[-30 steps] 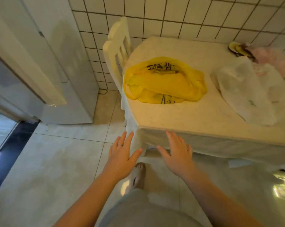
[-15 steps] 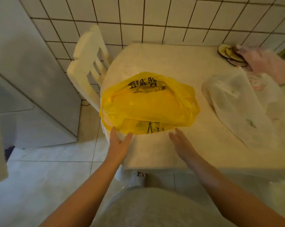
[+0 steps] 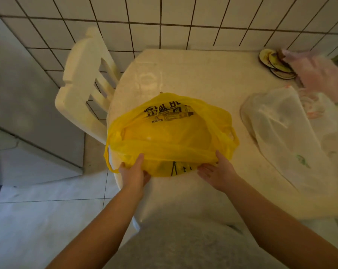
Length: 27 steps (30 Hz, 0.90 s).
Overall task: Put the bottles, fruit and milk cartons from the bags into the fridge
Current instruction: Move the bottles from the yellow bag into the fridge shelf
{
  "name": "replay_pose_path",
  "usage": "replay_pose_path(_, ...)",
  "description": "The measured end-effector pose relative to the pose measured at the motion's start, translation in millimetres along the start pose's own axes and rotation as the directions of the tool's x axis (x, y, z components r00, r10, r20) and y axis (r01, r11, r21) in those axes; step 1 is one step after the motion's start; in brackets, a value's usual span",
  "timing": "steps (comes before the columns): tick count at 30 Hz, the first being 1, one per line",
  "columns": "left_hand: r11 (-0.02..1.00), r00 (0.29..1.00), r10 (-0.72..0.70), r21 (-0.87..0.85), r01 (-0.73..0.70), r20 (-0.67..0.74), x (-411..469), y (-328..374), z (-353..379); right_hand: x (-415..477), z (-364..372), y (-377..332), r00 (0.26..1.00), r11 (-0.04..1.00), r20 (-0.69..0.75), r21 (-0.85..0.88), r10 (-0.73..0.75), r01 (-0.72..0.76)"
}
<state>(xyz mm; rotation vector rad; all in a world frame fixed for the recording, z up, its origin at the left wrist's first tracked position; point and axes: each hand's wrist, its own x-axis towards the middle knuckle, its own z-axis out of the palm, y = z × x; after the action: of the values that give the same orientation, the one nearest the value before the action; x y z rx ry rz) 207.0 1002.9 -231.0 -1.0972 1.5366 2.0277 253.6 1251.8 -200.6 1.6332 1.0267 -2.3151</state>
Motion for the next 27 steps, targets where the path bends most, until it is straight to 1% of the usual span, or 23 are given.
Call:
replay_pose_path(2, 1.000, 1.000, -0.006, -0.003, 0.006, -0.005, 11.6, 8.4, 9.5, 9.6, 13.1, -8.0, 1.000, 1.000, 0.000, 0.030, 0.007, -0.007)
replay_pose_path(5, 0.999, 1.000, 0.015, 0.038, -0.014, -0.009, 32.0, 27.8, 25.5, 23.0, 37.6, -22.2, 1.000, 0.998, 0.015, 0.056, -0.002, 0.001)
replay_pose_path(7, 0.998, 1.000, 0.026, 0.055, -0.026, -0.003, 48.8, 44.4, 38.8, 33.5, 57.6, -34.7, 1.000, 0.999, 0.022, 0.050, -0.018, 0.017)
replay_pose_path(15, 0.999, 1.000, 0.026, 0.028, -0.026, -0.004, 120.9, 122.8, 108.7, 82.3, 139.9, -101.1, 0.998, 0.998, 0.021, 0.006, -0.056, 0.056)
replay_pose_path(20, 1.000, 1.000, 0.001, -0.015, -0.001, 0.023, 167.7, 170.4, 153.9, 125.4, 184.9, -147.0, 0.997, 0.998, 0.049, 0.029, -0.052, 0.051)
replay_pose_path(24, 1.000, 0.999, 0.008, 0.011, -0.009, 0.049, 210.1, 204.7, 181.7, 154.8, 219.8, -182.0, 0.993, 0.996, 0.084, 0.029, -0.086, 0.084)
replay_pose_path(27, 0.999, 0.995, 0.031, 0.031, -0.034, 0.097, 233.8, 226.1, 199.2, 170.7, 240.0, -203.3, 0.987, 0.994, 0.117, 0.015, -0.114, 0.113)
